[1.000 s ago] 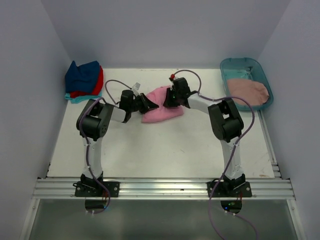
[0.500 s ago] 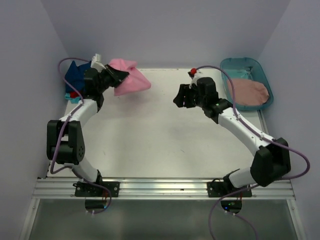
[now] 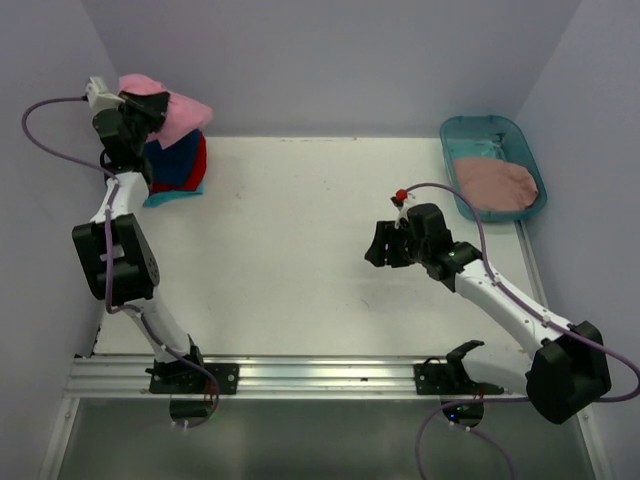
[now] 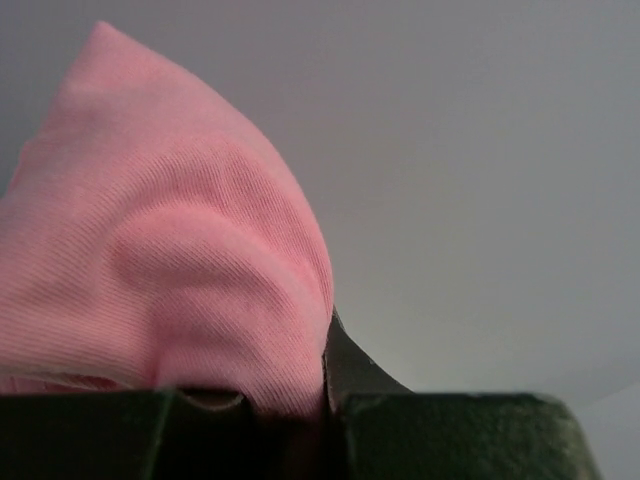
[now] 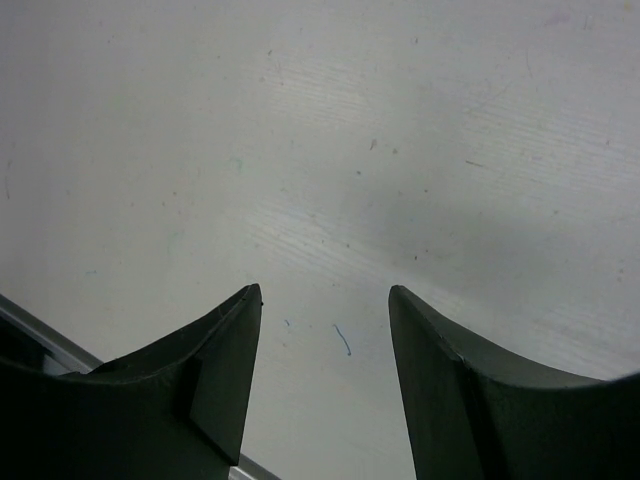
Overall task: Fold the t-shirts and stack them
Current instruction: Put the neatly folded tshirt into the corner of the board with the left arm
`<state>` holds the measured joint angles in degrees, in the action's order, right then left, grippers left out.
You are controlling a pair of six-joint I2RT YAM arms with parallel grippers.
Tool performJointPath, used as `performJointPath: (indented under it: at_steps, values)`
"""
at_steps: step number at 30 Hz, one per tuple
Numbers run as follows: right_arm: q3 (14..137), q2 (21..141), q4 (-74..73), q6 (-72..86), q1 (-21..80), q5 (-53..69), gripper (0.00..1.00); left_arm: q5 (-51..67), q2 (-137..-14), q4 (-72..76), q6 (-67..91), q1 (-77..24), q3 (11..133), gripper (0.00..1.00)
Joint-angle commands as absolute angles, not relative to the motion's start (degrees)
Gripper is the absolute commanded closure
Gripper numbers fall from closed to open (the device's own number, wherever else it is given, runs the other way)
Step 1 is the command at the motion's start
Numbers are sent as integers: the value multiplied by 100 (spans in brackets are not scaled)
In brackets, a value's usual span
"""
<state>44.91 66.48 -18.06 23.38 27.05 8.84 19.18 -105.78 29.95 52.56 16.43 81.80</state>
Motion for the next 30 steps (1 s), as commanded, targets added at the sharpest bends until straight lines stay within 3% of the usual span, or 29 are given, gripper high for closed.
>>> performJointPath:
  at_steps: [1,8,12,16,28,29,30]
  values:
    - [4412,6337,-2012,2514,2803,1081,42,1687,-11169,4621,5510,1749,9426,100]
    - [4842,6100,-2715,2338,2883,888,42,1354,-12715,4264,5547,1802,10002,100]
    - [5036,5810,-3172,2250,2900,826,42,574,-13192,3316,5098,1863,9319,100]
    - [5080,5573,-3305,2259,2900,844,42,571,-13482,3506,5493,1986,8675,100]
    - [4702,5502,-3138,2312,2892,897,41,606,-12930,2435,5291,2136,9106,100]
    - [4685,5511,-3138,2312,2892,879,41,667,-12824,2339,5352,2179,9036,97]
    - [4685,5511,-3138,2294,2900,879,39,720,-12684,2286,5422,2206,8948,87]
